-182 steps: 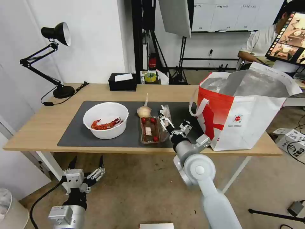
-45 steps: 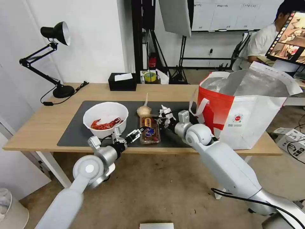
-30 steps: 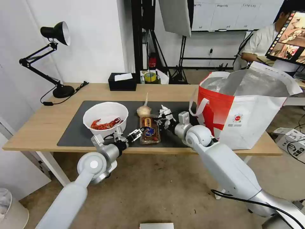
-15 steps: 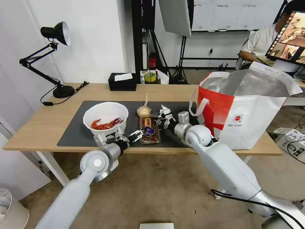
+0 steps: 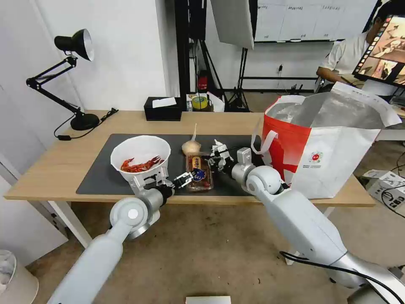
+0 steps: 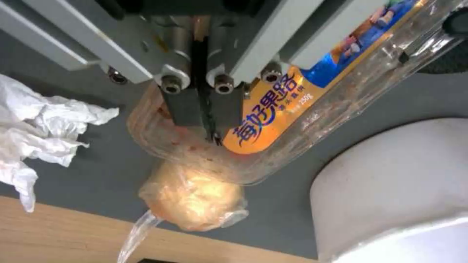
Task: Pick up the trash from the table and place it into the takeout bag.
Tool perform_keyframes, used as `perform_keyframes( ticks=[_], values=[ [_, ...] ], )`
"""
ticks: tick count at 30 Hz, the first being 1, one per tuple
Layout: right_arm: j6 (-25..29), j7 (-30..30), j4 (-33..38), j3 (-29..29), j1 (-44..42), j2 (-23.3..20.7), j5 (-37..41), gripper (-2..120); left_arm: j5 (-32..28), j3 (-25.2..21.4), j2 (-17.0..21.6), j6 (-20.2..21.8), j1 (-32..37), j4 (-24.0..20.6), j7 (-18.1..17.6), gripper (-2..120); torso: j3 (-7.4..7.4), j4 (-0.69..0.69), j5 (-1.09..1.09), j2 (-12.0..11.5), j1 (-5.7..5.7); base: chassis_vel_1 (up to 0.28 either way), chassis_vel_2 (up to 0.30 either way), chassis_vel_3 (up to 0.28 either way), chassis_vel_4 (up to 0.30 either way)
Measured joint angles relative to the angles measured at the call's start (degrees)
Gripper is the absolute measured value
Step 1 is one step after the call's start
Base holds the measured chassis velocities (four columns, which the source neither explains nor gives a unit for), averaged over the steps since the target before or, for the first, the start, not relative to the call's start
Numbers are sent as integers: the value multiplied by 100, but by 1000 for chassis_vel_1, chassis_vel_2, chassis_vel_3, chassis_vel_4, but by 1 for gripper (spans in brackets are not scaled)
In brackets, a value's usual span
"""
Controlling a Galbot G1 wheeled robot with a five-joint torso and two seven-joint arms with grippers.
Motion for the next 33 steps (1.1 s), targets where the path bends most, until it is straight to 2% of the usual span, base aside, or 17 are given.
perform_keyframes(
  ticks=[3, 6, 7, 10, 11, 14, 15, 18, 19, 21, 22, 25, 26, 29, 33],
  values=[
    [-9, 0, -20, -18, 18, 9, 0, 0, -12, 4, 17, 31, -9, 2, 0, 93, 0, 0, 0, 0, 0, 0, 0, 0, 0],
    [-17, 0, -26, -23, 29, 18, 3, 0, -35, 6, 54, 50, -9, 8, -23, 80, 1, 1, -1, 0, 0, 0, 0, 0, 0],
    [-17, 0, -26, -23, 29, 18, 3, 0, -35, 6, 54, 50, -9, 8, -23, 80, 1, 1, -1, 0, 0, 0, 0, 0, 0],
    [-21, 2, -29, -26, 29, 19, 7, 0, -110, 26, 56, 84, -23, 9, -30, 66, 2, -1, -1, -1, 1, 0, 0, 0, 0],
    [-21, 2, -29, -26, 29, 19, 7, 0, -110, 26, 56, 84, -23, 9, -30, 66, 2, -1, -1, -1, 1, 0, 0, 0, 0],
    [-27, 9, -29, -30, 29, 21, 19, 0, -126, 39, 56, 101, -35, 13, -19, 50, 2, -1, -1, -1, 1, 0, 0, 0, 0],
    [-27, 9, -29, -30, 29, 21, 19, 0, -126, 39, 56, 101, -35, 13, -19, 50, 2, -1, -1, -1, 1, 0, 0, 0, 0],
    [-39, 16, -30, -36, 30, 22, 36, 0, -135, 45, 61, 104, -39, 15, -5, 35, 2, -1, -1, -1, 1, 0, 0, 0, 0],
    [-39, 16, -30, -36, 30, 22, 36, 0, -135, 45, 61, 104, -39, 15, -5, 35, 2, -1, -1, -1, 1, 0, 0, 0, 0],
    [-49, 18, -49, -39, 35, 28, 48, 0, -135, 48, 75, 104, -50, 23, 0, 24, 1, -1, -1, -1, 1, 0, 0, 0, 0],
    [-49, 18, -49, -39, 35, 28, 48, 0, -135, 48, 75, 104, -50, 23, 0, 24, 1, -1, -1, -1, 1, 0, 0, 0, 0],
    [-56, 18, -79, -41, 38, 44, 50, 0, -136, 48, 98, 97, -52, 23, 6, 10, 1, 0, 0, -1, 1, 0, 0, 0, 0],
    [-56, 18, -79, -41, 38, 44, 50, 0, -136, 48, 98, 97, -52, 23, 6, 10, 1, 0, 0, -1, 1, 0, 0, 0, 0],
    [-61, 18, -100, -42, 39, 61, 50, 0, -136, 48, 113, 79, -46, 22, 19, 0, 1, 0, 0, -1, 1, 0, 0, 0, 0],
    [-62, 19, -103, -43, 39, 65, 52, 0, -130, 48, 107, 64, -23, 0, 27, 0, 1, 0, 0, -1, 1, 0, 0, 0, 0]
  ],
)
